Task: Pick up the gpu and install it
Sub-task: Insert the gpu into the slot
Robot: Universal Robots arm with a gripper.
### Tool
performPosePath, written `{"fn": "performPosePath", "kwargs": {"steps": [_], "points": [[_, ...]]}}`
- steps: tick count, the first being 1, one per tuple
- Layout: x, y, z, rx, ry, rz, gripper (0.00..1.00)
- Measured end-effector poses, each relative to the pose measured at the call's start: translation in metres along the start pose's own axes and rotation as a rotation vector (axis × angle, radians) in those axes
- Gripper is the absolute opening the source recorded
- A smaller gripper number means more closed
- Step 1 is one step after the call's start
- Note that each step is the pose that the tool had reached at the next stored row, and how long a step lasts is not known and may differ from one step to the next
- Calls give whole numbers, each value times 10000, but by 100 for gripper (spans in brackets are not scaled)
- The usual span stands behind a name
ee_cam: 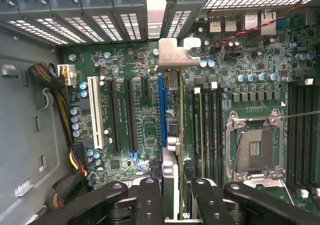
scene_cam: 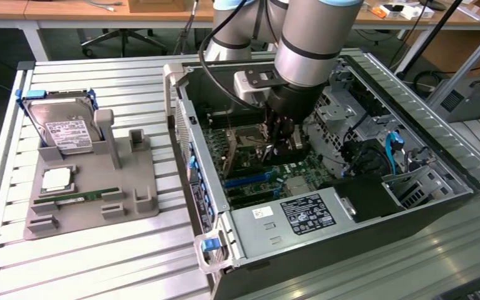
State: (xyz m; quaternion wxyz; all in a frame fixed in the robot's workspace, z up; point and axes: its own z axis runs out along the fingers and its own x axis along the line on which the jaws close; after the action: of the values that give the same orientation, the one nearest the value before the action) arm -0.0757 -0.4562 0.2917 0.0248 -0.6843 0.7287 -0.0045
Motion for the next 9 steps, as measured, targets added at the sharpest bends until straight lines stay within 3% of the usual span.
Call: {"fn": "performPosePath", "kwargs": {"steps": [9], "points": [[3,1,3,0,0,-1,27]]}}
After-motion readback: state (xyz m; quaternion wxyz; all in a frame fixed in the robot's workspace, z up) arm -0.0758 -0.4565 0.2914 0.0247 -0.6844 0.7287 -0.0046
